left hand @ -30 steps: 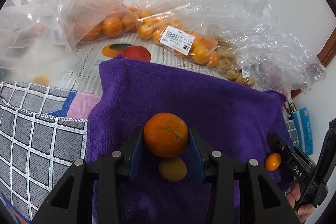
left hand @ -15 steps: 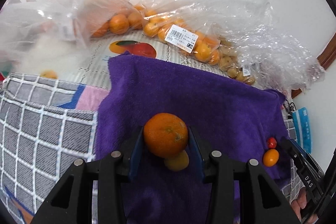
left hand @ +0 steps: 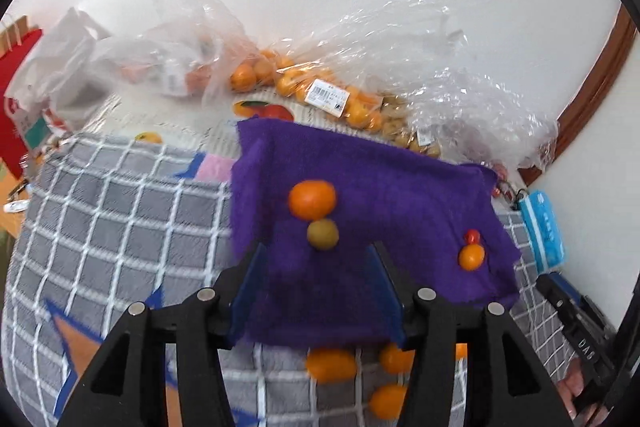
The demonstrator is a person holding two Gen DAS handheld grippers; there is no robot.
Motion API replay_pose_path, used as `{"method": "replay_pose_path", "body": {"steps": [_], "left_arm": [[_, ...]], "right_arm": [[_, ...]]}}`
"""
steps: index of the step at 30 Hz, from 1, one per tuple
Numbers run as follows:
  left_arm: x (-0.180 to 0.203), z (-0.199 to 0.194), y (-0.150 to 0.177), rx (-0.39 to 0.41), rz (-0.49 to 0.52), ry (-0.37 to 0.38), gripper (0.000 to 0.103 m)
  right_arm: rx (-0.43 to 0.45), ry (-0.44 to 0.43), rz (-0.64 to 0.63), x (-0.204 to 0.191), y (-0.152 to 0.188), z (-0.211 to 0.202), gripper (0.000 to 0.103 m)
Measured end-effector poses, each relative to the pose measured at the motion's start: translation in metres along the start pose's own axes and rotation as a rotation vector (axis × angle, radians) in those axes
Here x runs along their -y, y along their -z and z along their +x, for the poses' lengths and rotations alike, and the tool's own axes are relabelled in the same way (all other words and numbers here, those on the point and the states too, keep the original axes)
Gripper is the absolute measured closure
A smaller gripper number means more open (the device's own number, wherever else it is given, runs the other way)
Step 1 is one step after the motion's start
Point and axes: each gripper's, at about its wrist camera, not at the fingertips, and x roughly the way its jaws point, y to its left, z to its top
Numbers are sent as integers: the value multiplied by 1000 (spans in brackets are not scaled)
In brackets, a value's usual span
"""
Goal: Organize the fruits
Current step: 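Open left gripper to drop the large orange on the towel while right gripper releases the tomato, then move right gripper to a large orange beside the towel while left gripper approaches an oval orange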
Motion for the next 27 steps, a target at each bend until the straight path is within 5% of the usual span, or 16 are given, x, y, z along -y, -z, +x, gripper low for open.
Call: {"method": "replay_pose_path", "body": {"steps": [12, 17, 27], "left_arm": [[3, -29, 56, 27, 53, -38, 52], [-12, -25, 73, 27, 18, -60, 52], [-44, -1, 106, -27, -10, -113, 52]], "right_arm": [[40, 1, -14, -3, 37, -37, 56], [33, 45, 2, 5, 52, -31, 56], [-66, -17, 49, 12, 84, 2, 64]]}}
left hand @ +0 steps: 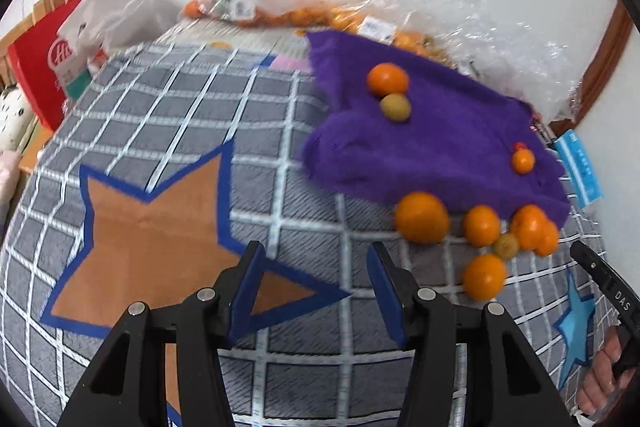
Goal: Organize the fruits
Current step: 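Move right gripper to a large orange beside the towel while left gripper approaches an oval orange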
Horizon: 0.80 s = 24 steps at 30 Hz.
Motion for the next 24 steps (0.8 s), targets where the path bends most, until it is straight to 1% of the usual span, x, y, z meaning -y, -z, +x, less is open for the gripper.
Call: {"method": "replay_pose_path", "body": {"steps": [2, 5, 8, 11, 16, 19, 21, 24], "left_arm": [[-5, 2, 3, 7, -11, 5, 52], [-8, 2, 7, 27, -2, 10, 52], [-6, 2, 8, 32, 24, 5, 52], [-3, 2, 11, 42, 50, -4, 52], [-1, 1, 17, 74, 90, -18, 52], [1, -1, 19, 74, 119, -23, 52], [1, -2, 18, 59, 119, -4, 52], [2, -5, 14, 29, 82, 64, 52]], "right_arm": [[7, -37, -14, -6, 2, 3, 64], [5, -54, -45, -16, 3, 11, 64], [-10, -51, -56, -21, 3, 23, 64], [-30, -30, -70, -23, 6, 33, 64], [-21, -21, -101, -25, 5, 38, 64], [-12, -8, -128, -28, 4, 41, 63], [-16, 0, -138, -29, 2, 44, 62], [-14, -16, -126, -26, 0, 46, 62]]}}
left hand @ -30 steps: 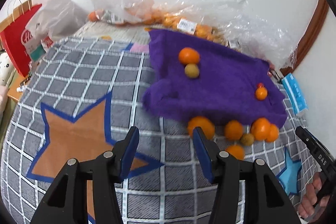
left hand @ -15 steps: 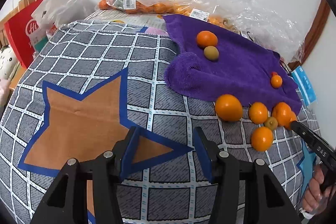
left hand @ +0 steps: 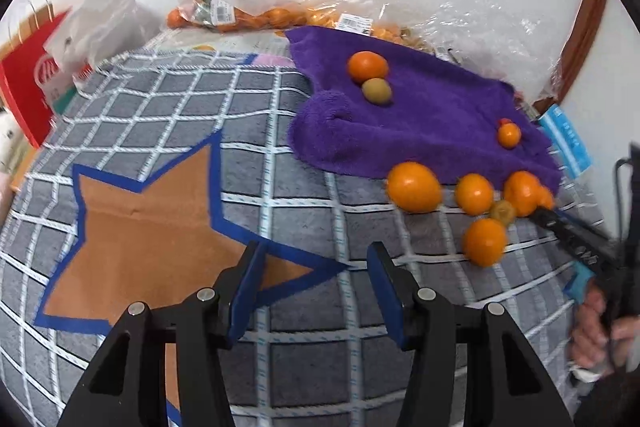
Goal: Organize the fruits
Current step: 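Move right gripper to a large orange beside the towel while left gripper approaches an oval orange, then close right gripper on the large orange while left gripper closes on the oval orange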
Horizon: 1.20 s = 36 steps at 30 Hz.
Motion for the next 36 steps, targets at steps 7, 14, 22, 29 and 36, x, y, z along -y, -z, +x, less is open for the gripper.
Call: {"method": "replay_pose_path", "body": {"steps": [7, 14, 22, 29, 36], "left_arm": [[27, -4, -12, 22, 32, 63, 52], [51, 19, -19, -2, 74, 54, 52], [62, 40, -25, -8, 133, 10, 52], [65, 43, -22, 32, 153, -15, 58], [71, 45, -23, 27, 181, -47, 58]], "right_arm": [[11, -18, 35, 7, 10, -11, 63], [19, -19, 35, 10, 31, -28, 63], [28, -43, 22, 10, 32, -30, 63], [12, -56, 6, 8, 31, -26, 63], [0, -61, 11, 9, 30, -22, 61]]}}
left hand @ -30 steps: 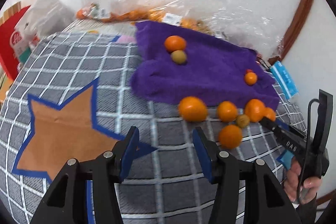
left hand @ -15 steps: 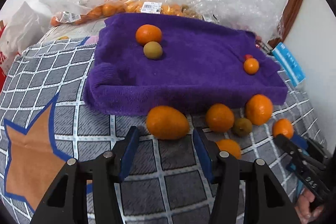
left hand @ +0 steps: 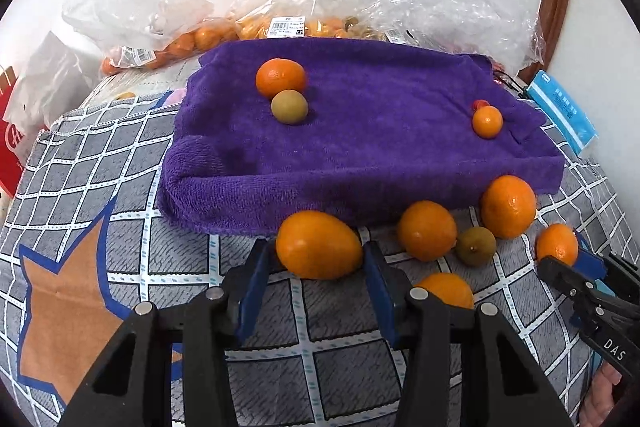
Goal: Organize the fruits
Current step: 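Close right gripper on the large orange while left gripper closes on the oval orange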
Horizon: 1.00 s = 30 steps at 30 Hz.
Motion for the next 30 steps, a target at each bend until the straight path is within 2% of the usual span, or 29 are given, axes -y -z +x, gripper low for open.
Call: {"method": "replay_pose_path", "body": {"steps": [3, 7, 9, 11, 15, 18, 24, 30], "left_arm": [[-2, 0, 0, 1, -7, 10, 58], [-4, -1, -1, 5, -15, 29, 62], [-8, -2, 0, 10, -31, 64, 63], [-14, -3, 0, 18, -61, 116, 63], [-24, -11, 4, 60, -110, 206, 63], [-23, -19, 7, 98, -104, 210, 63], [-32, -31, 10, 157, -146, 194, 63], [-31, -40, 10, 206, -132, 179, 63]], "right_arm": [[2, -28, 13, 3, -1, 0, 57], [4, -22, 20, 3, -2, 2, 57], [2, -10, 11, 1, -1, 2, 58], [4, 12, 9, 0, -1, 1, 62], [13, 20, 23, 2, -1, -1, 63], [28, 49, 4, -1, 0, -5, 63], [67, 38, 5, -1, 1, -14, 63], [104, 30, 24, 3, 1, -23, 63]]}}
